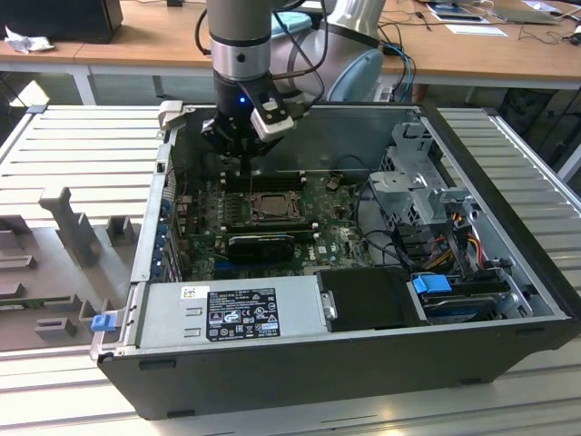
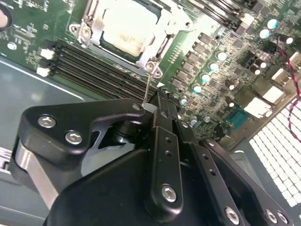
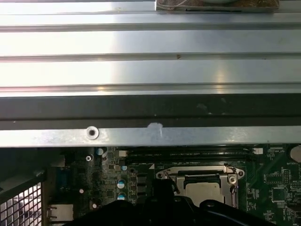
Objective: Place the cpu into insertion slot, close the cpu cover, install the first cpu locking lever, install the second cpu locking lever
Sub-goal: 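Install the first cpu locking lever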
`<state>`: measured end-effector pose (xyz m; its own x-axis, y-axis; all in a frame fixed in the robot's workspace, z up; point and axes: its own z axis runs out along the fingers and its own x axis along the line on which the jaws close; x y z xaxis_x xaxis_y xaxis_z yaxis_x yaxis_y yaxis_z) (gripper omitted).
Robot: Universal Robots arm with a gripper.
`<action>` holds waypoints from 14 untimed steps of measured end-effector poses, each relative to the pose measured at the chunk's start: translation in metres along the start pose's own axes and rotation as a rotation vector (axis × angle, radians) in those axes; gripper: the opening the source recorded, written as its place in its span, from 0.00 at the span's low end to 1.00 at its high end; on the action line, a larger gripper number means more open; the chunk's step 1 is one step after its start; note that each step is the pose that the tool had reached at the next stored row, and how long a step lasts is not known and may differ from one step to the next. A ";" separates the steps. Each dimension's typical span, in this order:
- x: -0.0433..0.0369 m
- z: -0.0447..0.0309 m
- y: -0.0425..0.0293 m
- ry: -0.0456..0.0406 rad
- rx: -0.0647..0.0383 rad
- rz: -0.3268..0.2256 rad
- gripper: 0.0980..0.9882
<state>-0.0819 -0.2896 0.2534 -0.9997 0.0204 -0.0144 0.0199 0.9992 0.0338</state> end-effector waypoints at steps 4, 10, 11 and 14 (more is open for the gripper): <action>-0.0073 0.0006 0.0001 0.0000 0.001 0.000 0.01; -0.0160 0.0027 0.0002 0.0001 0.001 0.000 0.01; -0.0169 0.0036 0.0002 0.0000 0.001 0.000 0.01; -0.0200 0.0057 0.0002 0.0000 0.001 0.000 0.01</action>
<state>-0.0618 -0.2896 0.2480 -0.9997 0.0203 -0.0144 0.0199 0.9993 0.0327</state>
